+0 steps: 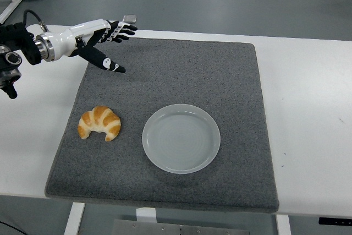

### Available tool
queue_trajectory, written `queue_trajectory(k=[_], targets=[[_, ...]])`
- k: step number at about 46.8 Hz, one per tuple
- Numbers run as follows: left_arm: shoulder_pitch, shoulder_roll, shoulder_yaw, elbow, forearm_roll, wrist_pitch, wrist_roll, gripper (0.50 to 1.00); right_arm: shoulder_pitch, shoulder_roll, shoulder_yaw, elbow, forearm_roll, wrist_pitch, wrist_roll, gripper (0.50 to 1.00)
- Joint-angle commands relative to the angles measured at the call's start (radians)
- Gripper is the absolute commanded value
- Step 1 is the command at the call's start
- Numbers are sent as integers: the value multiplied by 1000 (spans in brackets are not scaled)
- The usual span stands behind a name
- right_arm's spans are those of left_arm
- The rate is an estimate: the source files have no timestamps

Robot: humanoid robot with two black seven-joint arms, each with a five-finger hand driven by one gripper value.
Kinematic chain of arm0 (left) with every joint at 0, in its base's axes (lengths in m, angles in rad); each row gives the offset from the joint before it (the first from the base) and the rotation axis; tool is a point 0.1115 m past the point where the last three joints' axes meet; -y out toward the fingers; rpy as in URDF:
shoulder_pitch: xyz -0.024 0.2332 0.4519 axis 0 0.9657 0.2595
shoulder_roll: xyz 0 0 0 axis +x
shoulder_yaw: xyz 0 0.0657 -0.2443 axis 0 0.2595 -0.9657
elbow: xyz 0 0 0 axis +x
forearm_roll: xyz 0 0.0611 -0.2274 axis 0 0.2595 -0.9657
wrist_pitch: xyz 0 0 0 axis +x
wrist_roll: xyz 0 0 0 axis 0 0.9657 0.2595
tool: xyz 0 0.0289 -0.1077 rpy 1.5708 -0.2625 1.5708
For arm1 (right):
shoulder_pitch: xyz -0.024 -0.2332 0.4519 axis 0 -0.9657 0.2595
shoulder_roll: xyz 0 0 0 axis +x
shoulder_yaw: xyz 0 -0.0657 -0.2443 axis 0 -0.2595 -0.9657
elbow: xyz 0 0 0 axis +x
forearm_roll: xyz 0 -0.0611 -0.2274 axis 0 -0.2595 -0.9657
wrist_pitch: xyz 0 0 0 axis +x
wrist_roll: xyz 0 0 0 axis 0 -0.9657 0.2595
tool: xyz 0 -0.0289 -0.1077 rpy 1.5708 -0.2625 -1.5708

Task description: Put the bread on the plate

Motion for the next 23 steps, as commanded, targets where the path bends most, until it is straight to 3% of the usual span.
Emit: queue_trajectory(k=[1, 8, 16, 23], targets=[[-7, 45, -5, -27, 110, -47, 0, 1000, 0, 0, 0, 0, 0, 0, 0, 952], [-30, 110, -12, -62, 218, -150, -10, 1000, 0, 0, 0, 0, 0, 0, 0, 952], [-73, 166, -12, -118, 347, -199, -17, 1000, 0, 0, 0, 0, 0, 0, 0, 952], [-95, 203, -12, -144, 465, -298, -51, 1000, 0, 0, 0, 0, 0, 0, 0, 952]])
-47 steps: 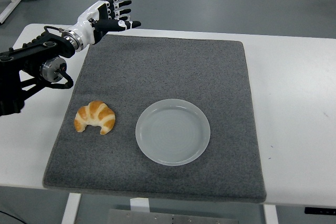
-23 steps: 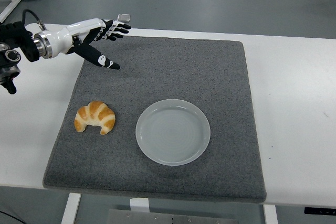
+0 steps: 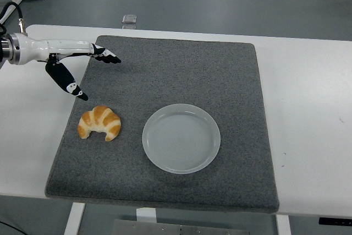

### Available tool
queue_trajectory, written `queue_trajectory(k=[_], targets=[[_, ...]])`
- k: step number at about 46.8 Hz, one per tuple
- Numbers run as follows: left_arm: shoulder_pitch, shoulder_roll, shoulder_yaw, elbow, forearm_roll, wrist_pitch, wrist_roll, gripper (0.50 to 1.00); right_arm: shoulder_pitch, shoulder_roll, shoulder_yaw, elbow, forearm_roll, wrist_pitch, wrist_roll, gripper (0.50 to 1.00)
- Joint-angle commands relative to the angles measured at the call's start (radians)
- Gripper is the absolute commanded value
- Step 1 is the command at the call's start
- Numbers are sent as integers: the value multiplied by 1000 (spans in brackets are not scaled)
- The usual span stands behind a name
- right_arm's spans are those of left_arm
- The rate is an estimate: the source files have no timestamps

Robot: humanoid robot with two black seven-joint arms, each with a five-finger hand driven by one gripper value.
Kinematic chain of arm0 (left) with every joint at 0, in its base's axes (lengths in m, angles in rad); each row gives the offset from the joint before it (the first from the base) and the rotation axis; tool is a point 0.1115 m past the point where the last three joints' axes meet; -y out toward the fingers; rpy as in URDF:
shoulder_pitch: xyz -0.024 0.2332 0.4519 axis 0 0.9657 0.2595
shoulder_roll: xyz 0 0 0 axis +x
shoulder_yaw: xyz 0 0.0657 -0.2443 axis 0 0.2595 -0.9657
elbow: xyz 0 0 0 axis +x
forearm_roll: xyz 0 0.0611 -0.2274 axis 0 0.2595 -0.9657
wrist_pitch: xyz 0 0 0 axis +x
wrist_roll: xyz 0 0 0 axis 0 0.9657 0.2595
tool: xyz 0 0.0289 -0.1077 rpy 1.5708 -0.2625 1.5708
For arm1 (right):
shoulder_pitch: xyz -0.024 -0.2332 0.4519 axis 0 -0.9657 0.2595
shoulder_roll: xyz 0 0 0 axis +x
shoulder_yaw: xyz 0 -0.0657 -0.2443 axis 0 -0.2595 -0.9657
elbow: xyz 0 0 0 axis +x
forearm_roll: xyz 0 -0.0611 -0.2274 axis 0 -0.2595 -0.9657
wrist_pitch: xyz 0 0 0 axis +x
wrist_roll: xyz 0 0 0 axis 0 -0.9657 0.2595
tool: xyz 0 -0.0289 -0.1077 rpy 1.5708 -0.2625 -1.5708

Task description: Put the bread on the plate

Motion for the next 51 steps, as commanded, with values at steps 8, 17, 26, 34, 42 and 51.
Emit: queue_trajectory(k=[8, 17, 26, 34, 42, 51], targets=[[-21, 49, -1, -44, 101, -77, -36, 1000, 0, 0, 0, 0, 0, 0, 0, 952], [-15, 47, 3, -47, 150, -82, -36, 1000, 0, 0, 0, 0, 0, 0, 0, 952], [7, 37, 8, -47, 162, -76, -31, 1000, 0, 0, 0, 0, 0, 0, 0, 952], [33, 35, 10, -39, 165, -51, -28, 1000, 0, 0, 0, 0, 0, 0, 0, 952], [65, 3, 11, -35, 178, -8, -27, 1000, 0, 0, 0, 0, 0, 0, 0, 952], [108, -28, 11, -20, 221, 25, -27, 1000, 0, 0, 0, 0, 0, 0, 0, 952]])
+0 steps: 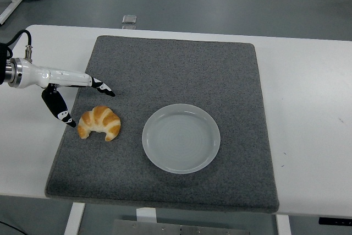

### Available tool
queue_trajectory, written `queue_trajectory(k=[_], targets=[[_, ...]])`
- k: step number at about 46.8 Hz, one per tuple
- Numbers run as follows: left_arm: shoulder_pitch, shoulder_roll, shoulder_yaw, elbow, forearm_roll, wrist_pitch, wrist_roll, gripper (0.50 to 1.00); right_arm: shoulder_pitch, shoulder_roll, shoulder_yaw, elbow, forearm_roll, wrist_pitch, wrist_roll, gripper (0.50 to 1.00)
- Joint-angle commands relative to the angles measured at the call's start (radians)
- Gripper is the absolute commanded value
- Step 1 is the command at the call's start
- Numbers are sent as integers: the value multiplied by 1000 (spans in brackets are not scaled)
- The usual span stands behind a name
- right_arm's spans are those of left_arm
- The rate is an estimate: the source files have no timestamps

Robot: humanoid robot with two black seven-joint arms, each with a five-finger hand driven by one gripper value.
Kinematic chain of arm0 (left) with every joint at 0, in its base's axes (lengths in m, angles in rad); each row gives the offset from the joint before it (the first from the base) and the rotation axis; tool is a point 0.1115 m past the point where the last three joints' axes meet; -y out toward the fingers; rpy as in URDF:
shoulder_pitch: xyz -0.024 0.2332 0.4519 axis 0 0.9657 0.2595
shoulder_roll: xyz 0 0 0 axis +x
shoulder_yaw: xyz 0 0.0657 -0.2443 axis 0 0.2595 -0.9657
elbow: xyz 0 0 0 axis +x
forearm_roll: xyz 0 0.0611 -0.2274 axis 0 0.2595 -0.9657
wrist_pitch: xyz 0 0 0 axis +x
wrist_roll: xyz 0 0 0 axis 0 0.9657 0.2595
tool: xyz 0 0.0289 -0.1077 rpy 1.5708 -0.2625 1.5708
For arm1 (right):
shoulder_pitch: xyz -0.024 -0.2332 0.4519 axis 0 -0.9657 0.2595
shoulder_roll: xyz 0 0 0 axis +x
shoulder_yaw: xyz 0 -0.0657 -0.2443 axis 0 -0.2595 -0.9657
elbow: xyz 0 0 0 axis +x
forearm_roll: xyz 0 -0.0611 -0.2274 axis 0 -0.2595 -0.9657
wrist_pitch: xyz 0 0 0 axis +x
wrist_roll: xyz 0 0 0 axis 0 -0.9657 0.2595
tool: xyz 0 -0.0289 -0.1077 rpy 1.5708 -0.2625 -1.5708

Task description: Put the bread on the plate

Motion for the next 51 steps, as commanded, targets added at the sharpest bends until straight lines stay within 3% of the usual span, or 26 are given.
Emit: queue_trajectory(k=[1, 9, 51], targets=[[25, -15, -1, 10, 26, 11, 0, 1000, 0, 0, 0, 0, 0, 0, 0, 952], [49, -43, -1, 27, 85, 45, 0, 1000, 0, 0, 0, 0, 0, 0, 0, 952], [79, -133, 0, 58, 86, 107, 0, 1000, 0, 0, 0, 0, 0, 0, 0, 952]])
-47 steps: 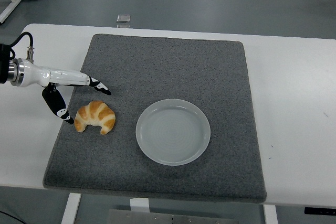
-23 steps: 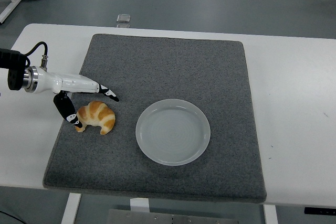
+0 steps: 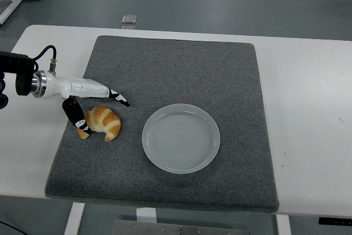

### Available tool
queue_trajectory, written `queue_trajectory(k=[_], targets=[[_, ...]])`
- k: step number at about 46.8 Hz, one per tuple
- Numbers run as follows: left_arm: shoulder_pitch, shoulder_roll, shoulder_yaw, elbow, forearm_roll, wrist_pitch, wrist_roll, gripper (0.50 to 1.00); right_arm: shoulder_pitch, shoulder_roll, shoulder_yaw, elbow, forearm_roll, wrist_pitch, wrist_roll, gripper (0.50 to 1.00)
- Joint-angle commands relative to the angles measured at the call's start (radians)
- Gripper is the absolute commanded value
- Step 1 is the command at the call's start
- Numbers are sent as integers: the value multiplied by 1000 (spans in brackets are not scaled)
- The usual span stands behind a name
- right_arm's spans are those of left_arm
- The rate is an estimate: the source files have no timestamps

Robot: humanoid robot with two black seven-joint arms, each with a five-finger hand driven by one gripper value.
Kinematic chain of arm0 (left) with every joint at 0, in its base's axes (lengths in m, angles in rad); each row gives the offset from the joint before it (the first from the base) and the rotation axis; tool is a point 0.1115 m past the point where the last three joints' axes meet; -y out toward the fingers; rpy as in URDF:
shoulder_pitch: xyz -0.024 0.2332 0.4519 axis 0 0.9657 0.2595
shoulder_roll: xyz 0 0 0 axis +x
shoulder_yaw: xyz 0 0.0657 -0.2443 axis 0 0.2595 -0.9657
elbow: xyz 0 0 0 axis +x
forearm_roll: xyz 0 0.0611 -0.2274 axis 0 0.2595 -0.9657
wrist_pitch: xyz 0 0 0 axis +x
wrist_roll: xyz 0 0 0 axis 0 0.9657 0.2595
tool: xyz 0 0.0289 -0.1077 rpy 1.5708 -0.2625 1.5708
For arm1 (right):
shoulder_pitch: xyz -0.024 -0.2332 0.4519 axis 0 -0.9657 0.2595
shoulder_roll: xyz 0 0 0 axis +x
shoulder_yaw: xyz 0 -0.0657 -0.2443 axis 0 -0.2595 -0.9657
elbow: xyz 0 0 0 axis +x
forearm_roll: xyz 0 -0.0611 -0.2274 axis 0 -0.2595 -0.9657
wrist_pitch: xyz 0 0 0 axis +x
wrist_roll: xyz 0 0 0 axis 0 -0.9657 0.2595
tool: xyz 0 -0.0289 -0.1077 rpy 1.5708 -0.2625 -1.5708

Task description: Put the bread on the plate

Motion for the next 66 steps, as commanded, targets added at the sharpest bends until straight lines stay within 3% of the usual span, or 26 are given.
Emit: queue_trajectory(k=[1, 24, 31, 40, 46, 57, 66], targets=[[20, -14, 1, 1, 2, 14, 0, 1000, 0, 0, 0, 0, 0, 0, 0, 952], [29, -29, 1, 5, 41, 25, 0, 999, 0, 0, 0, 0, 0, 0, 0, 952], [26, -29, 3, 5, 54, 24, 0, 966, 0, 0, 0, 0, 0, 0, 0, 952], [20, -29, 3, 5, 71, 24, 0, 885, 0, 0, 0, 0, 0, 0, 0, 952], [17, -31, 3, 5, 77, 24, 0, 804, 0, 0, 0, 0, 0, 0, 0, 952], [14, -31, -5, 8, 115, 25, 0, 500, 0, 0, 0, 0, 0, 0, 0, 952], [12, -32, -9, 18, 117, 27, 0, 500, 0, 0, 0, 0, 0, 0, 0, 952]])
